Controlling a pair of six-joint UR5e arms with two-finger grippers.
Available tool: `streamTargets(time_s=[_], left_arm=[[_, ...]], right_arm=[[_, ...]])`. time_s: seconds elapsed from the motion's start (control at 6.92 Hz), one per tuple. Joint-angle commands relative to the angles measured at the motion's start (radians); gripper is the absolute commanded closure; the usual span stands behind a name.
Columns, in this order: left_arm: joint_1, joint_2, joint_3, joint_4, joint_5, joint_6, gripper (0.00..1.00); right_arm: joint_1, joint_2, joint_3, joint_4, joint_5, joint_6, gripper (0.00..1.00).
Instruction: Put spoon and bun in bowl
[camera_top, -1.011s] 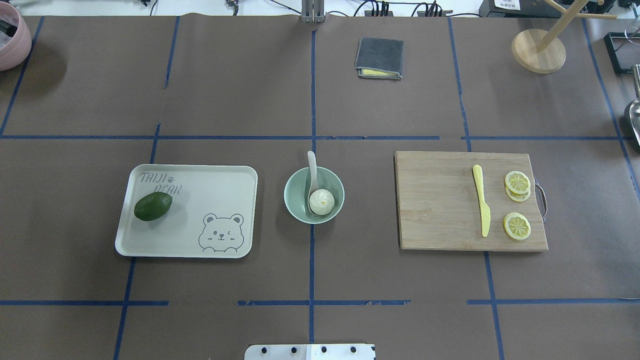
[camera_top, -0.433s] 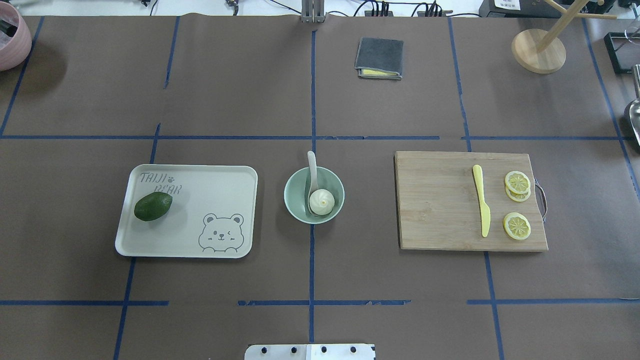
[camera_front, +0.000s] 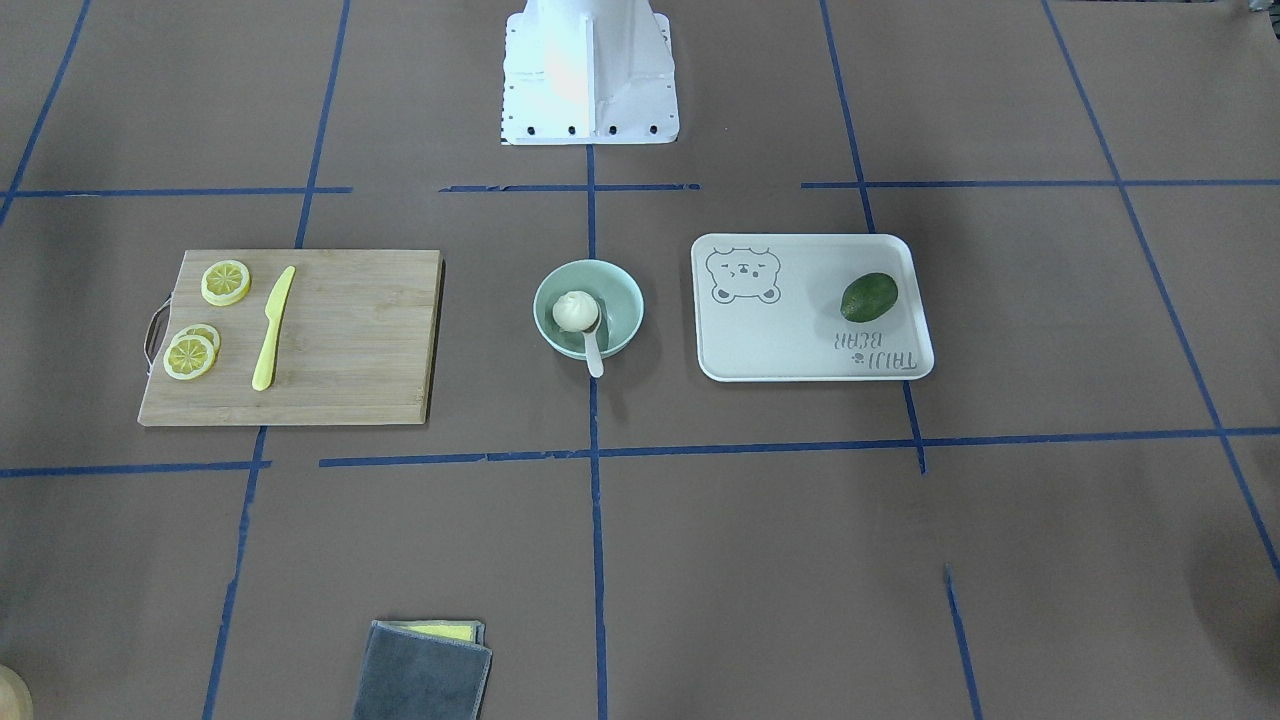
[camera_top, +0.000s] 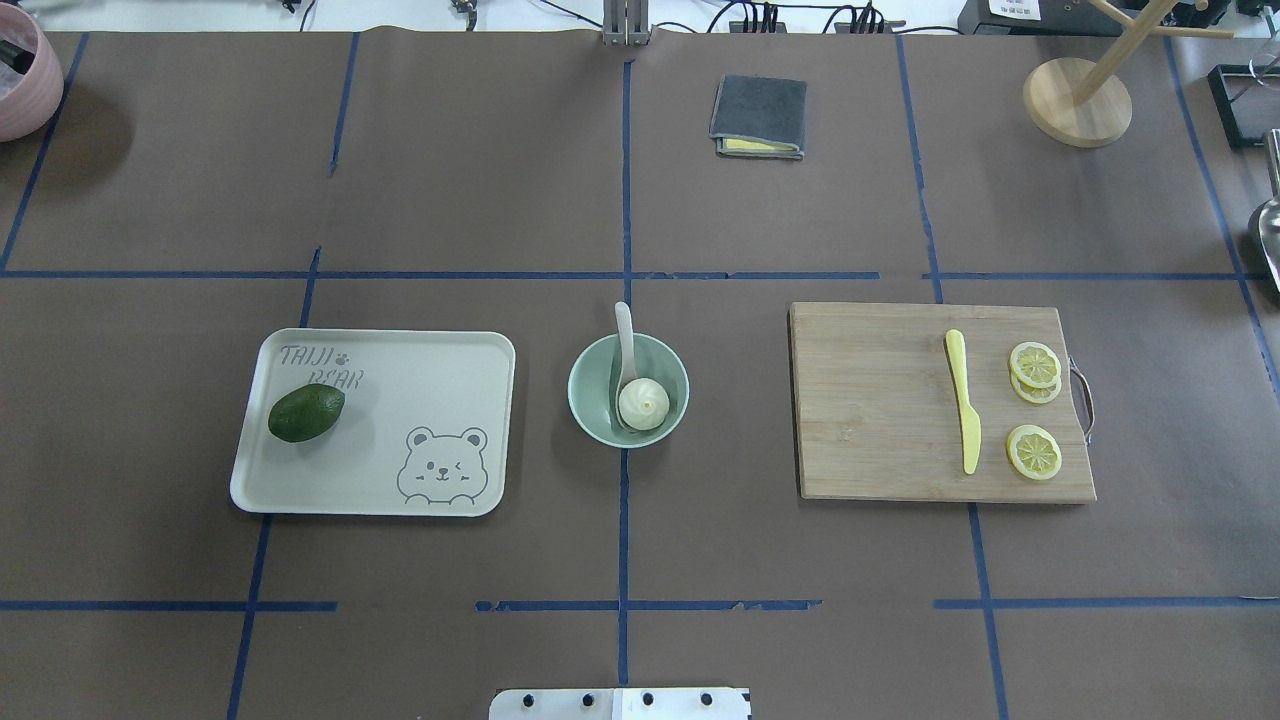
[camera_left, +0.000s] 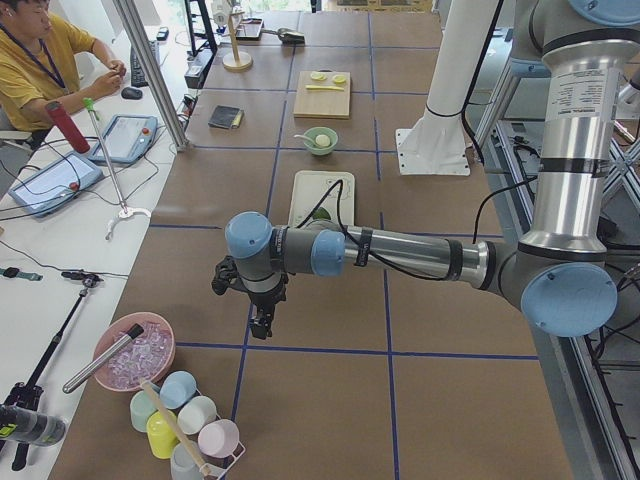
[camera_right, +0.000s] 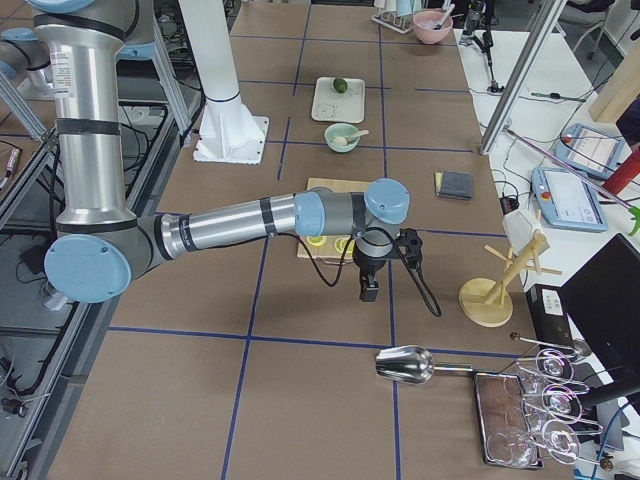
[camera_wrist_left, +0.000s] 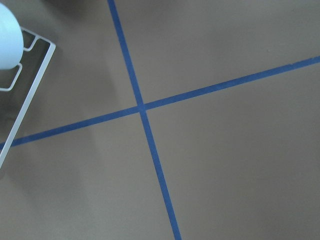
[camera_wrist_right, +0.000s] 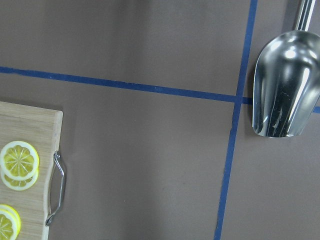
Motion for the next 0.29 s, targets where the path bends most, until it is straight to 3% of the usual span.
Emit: streamTargets(time_s=[0.0, 0.14], left_arm=[[0.001, -0.005, -0.006, -0.017, -0.001, 0.000, 0.00], [-0.001, -0.011, -0.009, -0.015, -0.006, 0.005, 0.00]], right_arm=[[0.001, 0.003, -0.001, 0.002, -0.012, 0.033, 0.00], [0.001, 0.003, -0.001, 0.002, -0.013, 0.033, 0.00]])
